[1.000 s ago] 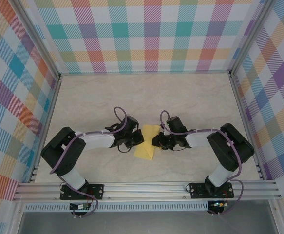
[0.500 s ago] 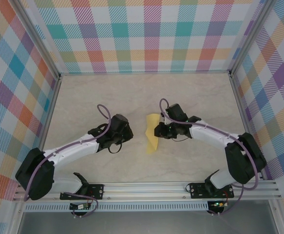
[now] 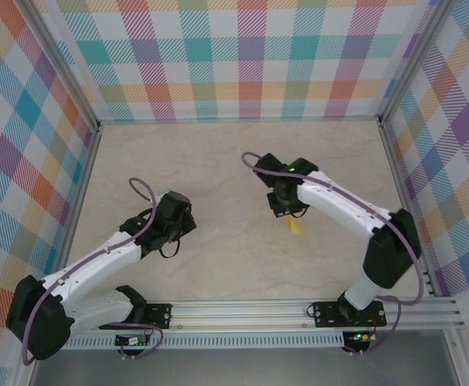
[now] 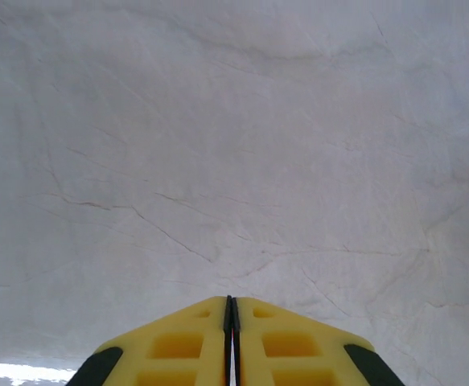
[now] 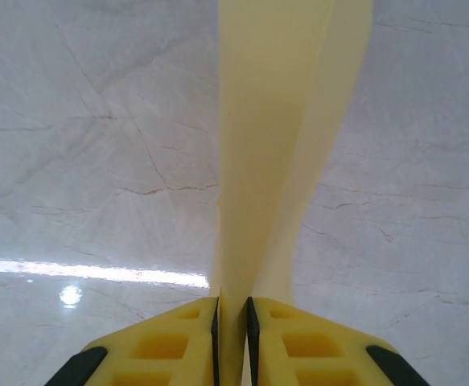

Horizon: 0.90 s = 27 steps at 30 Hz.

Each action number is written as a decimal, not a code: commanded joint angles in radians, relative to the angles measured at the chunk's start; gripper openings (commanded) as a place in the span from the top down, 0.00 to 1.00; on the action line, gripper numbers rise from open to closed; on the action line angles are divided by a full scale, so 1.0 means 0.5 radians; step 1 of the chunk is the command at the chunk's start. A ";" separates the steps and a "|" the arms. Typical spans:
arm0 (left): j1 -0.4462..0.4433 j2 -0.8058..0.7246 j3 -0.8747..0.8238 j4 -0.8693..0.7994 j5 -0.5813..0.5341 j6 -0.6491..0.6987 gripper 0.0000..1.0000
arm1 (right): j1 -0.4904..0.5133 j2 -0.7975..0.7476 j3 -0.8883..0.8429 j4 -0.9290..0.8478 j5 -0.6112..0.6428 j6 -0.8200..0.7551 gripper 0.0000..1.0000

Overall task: Fold a paper plane with a square sheet of paper (pick it up from the middle)
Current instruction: Turn over the paper at the center of the table, then move the paper to the center of the table.

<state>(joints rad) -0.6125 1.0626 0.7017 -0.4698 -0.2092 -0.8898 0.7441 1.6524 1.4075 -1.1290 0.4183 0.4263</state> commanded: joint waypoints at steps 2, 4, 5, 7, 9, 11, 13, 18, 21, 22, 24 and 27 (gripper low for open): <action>0.066 -0.107 -0.071 -0.130 -0.096 -0.087 0.88 | 0.210 0.311 0.139 -0.209 0.182 0.083 0.83; 0.077 -0.138 -0.087 -0.137 -0.097 -0.107 0.88 | 0.310 0.491 0.230 -0.180 0.105 0.138 0.81; 0.080 -0.147 -0.090 -0.145 -0.100 -0.112 0.88 | 0.354 0.569 0.283 -0.178 0.077 0.165 0.80; 0.084 -0.164 -0.087 -0.179 -0.114 -0.126 0.88 | 0.451 0.708 0.401 -0.178 0.050 0.246 0.73; 0.088 -0.186 -0.089 -0.209 -0.132 -0.135 0.88 | 0.504 0.727 0.447 -0.091 -0.129 0.246 0.72; 0.096 -0.206 -0.093 -0.222 -0.137 -0.138 0.87 | 0.516 0.612 0.391 0.095 -0.329 0.257 0.59; 0.102 -0.221 -0.094 -0.230 -0.136 -0.146 0.86 | 0.509 0.437 0.252 0.301 -0.476 0.244 0.52; 0.114 -0.151 -0.109 0.022 0.101 -0.045 0.84 | 0.368 -0.051 -0.273 0.801 -0.817 0.277 0.47; 0.114 0.023 -0.050 0.253 0.408 0.051 0.82 | 0.140 -0.315 -0.709 1.290 -1.251 0.414 0.59; 0.115 0.099 -0.014 0.322 0.514 0.083 0.82 | 0.074 -0.367 -0.826 1.450 -1.409 0.441 0.62; 0.110 0.313 0.087 0.482 0.747 0.133 0.83 | 0.003 -0.441 -0.972 1.610 -1.524 0.500 0.71; 0.101 0.626 0.256 0.558 0.975 0.178 0.87 | -0.018 -0.467 -1.013 1.626 -1.539 0.493 0.71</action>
<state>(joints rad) -0.5671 1.2827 0.7483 -0.3008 0.0967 -0.8551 0.7326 1.4342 0.9062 -0.4599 -0.2169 0.6392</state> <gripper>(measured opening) 0.141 0.286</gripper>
